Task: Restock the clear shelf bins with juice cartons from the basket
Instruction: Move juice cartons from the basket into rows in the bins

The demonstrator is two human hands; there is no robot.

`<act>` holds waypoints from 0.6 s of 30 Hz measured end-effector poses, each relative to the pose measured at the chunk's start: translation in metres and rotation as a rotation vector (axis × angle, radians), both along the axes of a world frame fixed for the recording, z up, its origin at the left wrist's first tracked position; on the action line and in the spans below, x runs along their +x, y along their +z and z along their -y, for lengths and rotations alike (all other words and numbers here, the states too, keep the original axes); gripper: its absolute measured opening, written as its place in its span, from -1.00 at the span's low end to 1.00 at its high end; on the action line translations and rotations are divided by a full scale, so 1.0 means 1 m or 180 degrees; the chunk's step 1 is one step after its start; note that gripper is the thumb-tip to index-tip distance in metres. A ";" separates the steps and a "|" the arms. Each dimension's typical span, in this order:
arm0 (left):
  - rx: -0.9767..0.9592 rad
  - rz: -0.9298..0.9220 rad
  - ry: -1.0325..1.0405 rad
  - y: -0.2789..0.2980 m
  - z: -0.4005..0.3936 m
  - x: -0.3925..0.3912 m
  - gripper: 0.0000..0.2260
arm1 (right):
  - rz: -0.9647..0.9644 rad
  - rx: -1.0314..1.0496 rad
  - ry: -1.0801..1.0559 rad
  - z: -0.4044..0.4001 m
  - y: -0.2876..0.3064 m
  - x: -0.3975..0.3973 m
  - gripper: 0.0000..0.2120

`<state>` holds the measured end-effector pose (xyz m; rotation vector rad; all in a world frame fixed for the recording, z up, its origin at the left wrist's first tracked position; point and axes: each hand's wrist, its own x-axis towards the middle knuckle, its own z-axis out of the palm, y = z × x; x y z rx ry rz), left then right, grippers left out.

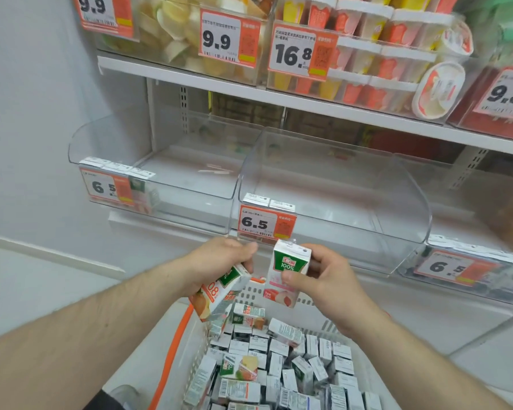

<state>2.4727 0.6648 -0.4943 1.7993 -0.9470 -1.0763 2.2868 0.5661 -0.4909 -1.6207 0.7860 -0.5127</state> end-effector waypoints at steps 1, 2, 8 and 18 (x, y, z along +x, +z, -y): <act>-0.0017 0.0051 0.0081 0.002 -0.003 0.003 -0.63 | -0.0027 -0.0163 0.0033 -0.003 0.002 0.003 -0.64; -0.0069 0.0102 0.0119 0.004 -0.005 0.008 -0.65 | -0.0044 -0.0310 0.0057 -0.005 0.004 0.005 -0.63; -0.0283 0.0483 -0.0586 0.016 -0.031 0.029 -0.67 | 0.0184 -0.0603 0.0187 -0.019 0.024 0.038 -0.64; -0.0818 0.0419 0.0028 0.021 -0.057 0.085 -0.80 | -0.0284 -0.1699 0.0792 -0.032 0.062 0.127 -0.71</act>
